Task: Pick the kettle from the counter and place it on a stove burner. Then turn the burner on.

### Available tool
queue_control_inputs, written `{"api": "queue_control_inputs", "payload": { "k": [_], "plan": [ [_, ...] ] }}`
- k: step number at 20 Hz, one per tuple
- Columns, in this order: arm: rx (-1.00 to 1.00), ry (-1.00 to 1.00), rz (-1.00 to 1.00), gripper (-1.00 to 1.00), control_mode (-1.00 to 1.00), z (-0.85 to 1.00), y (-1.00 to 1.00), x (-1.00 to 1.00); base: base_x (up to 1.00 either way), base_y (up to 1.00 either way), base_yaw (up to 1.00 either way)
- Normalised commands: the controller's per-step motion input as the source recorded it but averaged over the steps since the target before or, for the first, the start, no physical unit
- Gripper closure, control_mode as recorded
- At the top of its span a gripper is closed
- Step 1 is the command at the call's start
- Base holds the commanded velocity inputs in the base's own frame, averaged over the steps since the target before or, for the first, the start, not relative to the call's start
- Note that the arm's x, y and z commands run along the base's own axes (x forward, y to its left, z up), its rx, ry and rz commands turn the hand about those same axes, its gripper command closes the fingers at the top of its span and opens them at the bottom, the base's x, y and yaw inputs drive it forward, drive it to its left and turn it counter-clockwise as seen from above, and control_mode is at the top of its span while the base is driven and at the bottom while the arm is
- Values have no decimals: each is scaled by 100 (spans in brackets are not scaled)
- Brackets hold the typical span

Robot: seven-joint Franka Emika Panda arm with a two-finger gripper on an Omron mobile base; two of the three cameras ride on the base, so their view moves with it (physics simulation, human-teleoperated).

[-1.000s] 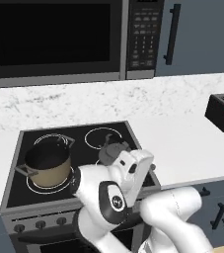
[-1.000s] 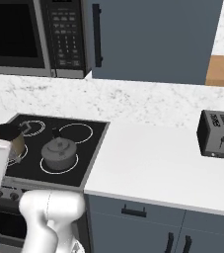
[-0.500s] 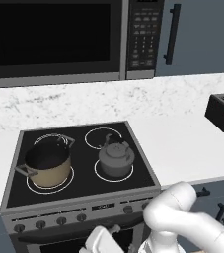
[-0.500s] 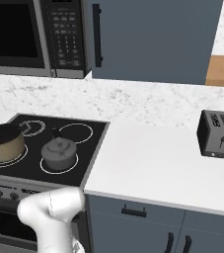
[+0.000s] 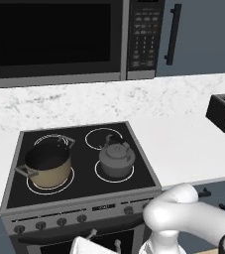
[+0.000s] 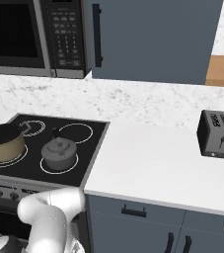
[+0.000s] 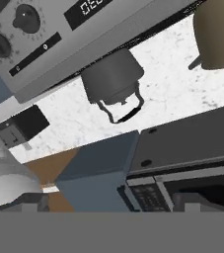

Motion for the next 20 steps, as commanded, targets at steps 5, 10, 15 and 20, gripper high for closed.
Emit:
{"api": "queue_control_inputs", "payload": {
  "k": [5, 10, 15, 20],
  "plan": [
    [0, 14, 0, -100, -100, -6, 1, 69, 0, 0, 0],
    [-2, 3, 1, -100, -100, -9, -4, 5, 0, 0, 0],
    [-19, 10, 15, -100, -100, -57, -4, 7, 0, 0, 0],
    [-13, 3, 11, -100, -100, -29, 0, 20, 0, 0, 0]
  ]
}}
